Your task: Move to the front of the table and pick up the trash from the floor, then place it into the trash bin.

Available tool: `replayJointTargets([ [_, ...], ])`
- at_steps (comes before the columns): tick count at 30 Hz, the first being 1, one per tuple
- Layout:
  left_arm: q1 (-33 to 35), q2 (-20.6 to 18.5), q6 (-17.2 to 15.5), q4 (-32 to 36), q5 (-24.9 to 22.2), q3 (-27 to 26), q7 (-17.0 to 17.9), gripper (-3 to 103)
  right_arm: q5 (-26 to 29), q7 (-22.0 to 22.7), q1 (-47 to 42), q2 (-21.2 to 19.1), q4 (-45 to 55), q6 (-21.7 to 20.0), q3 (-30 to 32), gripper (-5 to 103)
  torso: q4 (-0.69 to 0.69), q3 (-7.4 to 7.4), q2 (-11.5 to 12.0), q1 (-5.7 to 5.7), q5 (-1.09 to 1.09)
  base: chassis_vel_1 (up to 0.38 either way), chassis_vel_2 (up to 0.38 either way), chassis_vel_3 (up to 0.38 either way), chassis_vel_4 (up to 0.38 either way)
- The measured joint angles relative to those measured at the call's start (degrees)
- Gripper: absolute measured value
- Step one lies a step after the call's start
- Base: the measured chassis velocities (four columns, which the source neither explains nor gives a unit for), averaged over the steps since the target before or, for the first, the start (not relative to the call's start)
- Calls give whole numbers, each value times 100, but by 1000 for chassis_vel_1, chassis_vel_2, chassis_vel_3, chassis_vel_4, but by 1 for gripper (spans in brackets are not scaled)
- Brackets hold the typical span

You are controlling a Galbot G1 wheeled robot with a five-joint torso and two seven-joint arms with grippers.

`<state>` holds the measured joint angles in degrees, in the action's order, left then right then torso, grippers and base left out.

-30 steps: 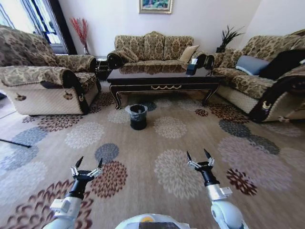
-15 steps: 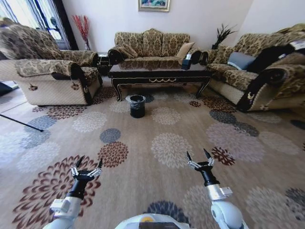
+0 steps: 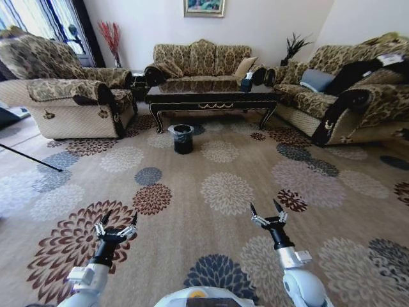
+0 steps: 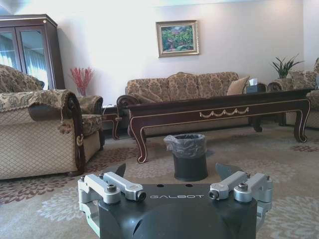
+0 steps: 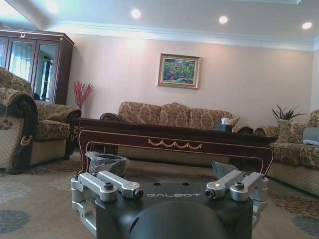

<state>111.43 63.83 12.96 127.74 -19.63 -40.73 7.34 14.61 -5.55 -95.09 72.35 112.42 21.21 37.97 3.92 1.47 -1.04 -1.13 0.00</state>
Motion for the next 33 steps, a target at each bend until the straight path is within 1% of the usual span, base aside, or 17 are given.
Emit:
replayJointTargets([
  [2,0,0,1,0,0,0,0,100,0,0,-1,0,0,0,0,100,0,59,-65,1,1,0,0,0,0],
  [3,0,0,1,0,0,0,0,100,0,0,-1,0,0,0,0,100,0,59,-65,1,1,0,0,0,0],
  [7,0,1,1,0,0,0,0,100,0,0,1,0,0,0,0,100,0,187,-188,3,0,0,0,0,0],
  [9,0,0,0,0,0,0,0,100,0,0,1,0,0,0,0,100,0,211,-217,2,0,0,0,0,0],
  [14,0,0,1,0,0,0,0,100,0,0,1,0,0,0,0,100,0,337,-362,-21,0,0,0,0,0],
  [15,0,0,1,0,0,0,0,100,0,0,1,0,0,0,0,100,0,337,-362,-21,0,0,0,0,0],
  [19,1,0,1,0,0,0,0,100,0,0,0,0,0,0,0,100,0,449,-482,-27,0,0,0,0,0],
  [22,0,0,1,1,0,0,0,100,0,0,0,0,0,0,0,100,0,482,-518,-32,0,0,0,0,0],
  [24,0,0,1,1,0,-1,0,100,0,0,1,0,0,0,0,100,0,539,-584,-40,0,0,0,0,0],
  [27,0,0,1,0,0,0,0,100,0,0,0,0,0,0,0,100,1,559,-608,-43,0,0,0,0,0],
  [33,0,0,1,0,0,0,0,100,0,0,0,0,0,0,0,100,1,644,-719,-70,0,0,0,0,0],
])
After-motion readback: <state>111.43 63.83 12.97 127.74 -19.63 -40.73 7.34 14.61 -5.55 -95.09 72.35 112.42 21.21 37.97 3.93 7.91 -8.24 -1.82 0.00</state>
